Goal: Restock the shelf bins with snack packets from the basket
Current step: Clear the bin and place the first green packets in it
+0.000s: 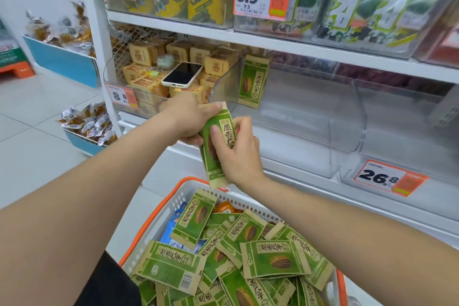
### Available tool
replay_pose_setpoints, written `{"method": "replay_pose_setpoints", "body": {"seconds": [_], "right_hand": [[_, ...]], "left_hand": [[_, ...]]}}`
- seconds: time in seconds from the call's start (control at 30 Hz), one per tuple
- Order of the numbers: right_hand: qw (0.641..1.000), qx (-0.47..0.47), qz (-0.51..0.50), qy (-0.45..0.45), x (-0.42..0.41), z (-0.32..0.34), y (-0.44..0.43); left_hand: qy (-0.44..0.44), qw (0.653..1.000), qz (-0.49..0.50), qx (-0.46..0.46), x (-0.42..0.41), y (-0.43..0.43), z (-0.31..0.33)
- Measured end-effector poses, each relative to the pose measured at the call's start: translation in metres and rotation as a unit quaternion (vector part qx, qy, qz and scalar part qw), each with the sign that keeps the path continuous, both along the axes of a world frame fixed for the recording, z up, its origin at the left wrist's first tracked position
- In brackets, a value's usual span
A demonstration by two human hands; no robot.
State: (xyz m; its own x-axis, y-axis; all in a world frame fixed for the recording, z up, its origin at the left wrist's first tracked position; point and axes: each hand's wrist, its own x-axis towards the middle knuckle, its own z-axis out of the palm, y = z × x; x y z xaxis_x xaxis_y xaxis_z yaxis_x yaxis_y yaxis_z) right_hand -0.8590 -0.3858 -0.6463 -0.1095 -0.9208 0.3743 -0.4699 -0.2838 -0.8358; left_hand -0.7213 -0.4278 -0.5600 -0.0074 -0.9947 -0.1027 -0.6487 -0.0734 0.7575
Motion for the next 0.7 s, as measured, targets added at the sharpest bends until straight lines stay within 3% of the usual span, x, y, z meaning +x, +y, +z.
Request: {"method": "replay_pose_setpoints", "body": {"seconds": [0.17,0.37,0.43,0.5,0.63,0.7], "right_hand": [[0.994,-0.012,-0.084,-0.071,-0.019,0.042,-0.043],[0.995,0.101,0.027,0.001,-0.053,0.076,-0.087],[0.992,0.123,0.030,0.002,-0.064,0.083,-0.100],[0.992,0.120,-0.022,-0.024,-0.073,0.082,-0.121],[0.984,0.138,-0.106,-0.047,-0.086,0.075,-0.151],[0.980,0.163,-0.114,-0.001,-0.092,0.071,-0.159]], "left_hand": [[0.109,0.992,-0.020,-0.057,-0.022,0.000,0.007],[0.156,0.984,0.027,-0.086,-0.034,-0.017,0.005],[0.032,0.986,0.020,-0.163,-0.037,-0.025,0.003],[-0.104,0.964,0.034,-0.241,-0.042,-0.032,-0.002],[-0.200,0.932,-0.023,-0.300,-0.049,-0.042,-0.008],[-0.269,0.916,-0.069,-0.289,-0.053,-0.041,-0.011]]}}
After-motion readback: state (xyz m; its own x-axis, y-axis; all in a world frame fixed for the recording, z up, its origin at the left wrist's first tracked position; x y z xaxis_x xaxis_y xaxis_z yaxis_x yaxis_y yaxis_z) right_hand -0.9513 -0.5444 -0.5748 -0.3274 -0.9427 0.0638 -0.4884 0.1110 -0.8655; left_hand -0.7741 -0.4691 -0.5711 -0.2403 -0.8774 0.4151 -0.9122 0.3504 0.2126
